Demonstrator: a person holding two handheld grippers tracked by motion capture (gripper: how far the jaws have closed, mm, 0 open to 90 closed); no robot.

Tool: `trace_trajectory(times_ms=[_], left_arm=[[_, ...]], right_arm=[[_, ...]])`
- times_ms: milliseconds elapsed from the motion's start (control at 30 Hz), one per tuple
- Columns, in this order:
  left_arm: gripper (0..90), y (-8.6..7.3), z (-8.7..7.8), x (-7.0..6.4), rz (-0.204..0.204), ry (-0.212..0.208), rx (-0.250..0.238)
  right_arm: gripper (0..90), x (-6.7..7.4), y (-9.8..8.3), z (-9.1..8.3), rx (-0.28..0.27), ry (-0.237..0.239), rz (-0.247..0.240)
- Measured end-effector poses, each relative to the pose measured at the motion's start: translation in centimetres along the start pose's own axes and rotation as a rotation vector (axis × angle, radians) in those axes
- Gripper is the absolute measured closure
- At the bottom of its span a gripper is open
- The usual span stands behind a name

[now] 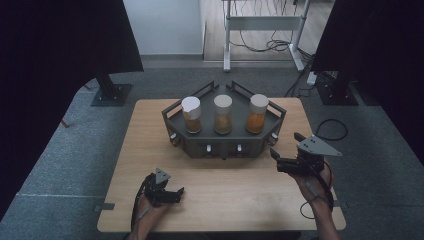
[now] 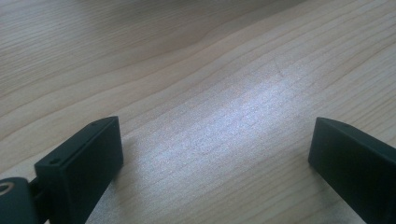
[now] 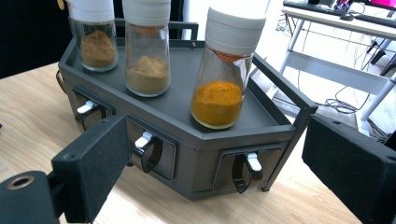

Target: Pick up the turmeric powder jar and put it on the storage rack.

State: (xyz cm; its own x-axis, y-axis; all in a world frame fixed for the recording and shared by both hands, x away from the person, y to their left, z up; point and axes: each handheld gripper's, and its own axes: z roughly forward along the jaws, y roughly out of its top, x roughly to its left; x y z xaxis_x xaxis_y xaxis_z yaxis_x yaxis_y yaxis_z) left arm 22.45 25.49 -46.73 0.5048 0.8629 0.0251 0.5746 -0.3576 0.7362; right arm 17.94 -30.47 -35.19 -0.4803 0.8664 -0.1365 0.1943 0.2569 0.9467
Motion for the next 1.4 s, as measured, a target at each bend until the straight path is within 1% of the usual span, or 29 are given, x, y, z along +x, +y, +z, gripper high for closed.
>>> trace_trajectory(times_ms=[100, 367, 600, 767, 867, 1133, 1400], left_arm=[[2.5, 0.0, 0.0, 0.0, 0.0, 0.0, 0.0], [2.5, 0.0, 0.0, 0.0, 0.0, 0.0, 0.001], [2.5, 0.0, 0.0, 0.0, 0.0, 0.0, 0.0], [2.5, 0.0, 0.0, 0.0, 0.0, 0.001, 0.0], [2.5, 0.0, 0.0, 0.0, -0.001, 0.001, 0.0], [2.5, 0.0, 0.0, 0.0, -0.002, 0.001, 0.001], [2.5, 0.0, 0.0, 0.0, -0.002, 0.001, 0.001]], right_arm=[[7.2, 0.0, -0.2, 0.1, 0.007, 0.003, 0.002], [7.3, 0.0, -1.2, 0.8, 0.048, 0.004, 0.009], [7.4, 0.1, -2.1, 1.1, 0.071, 0.003, 0.02], [7.4, 0.2, -2.6, 1.4, 0.087, -0.003, 0.016], [7.5, 0.1, -3.0, 1.5, 0.089, -0.004, 0.022], [7.5, 0.3, -4.3, 2.1, 0.123, -0.008, 0.025], [7.4, 0.3, -5.1, 2.5, 0.142, -0.011, 0.026]])
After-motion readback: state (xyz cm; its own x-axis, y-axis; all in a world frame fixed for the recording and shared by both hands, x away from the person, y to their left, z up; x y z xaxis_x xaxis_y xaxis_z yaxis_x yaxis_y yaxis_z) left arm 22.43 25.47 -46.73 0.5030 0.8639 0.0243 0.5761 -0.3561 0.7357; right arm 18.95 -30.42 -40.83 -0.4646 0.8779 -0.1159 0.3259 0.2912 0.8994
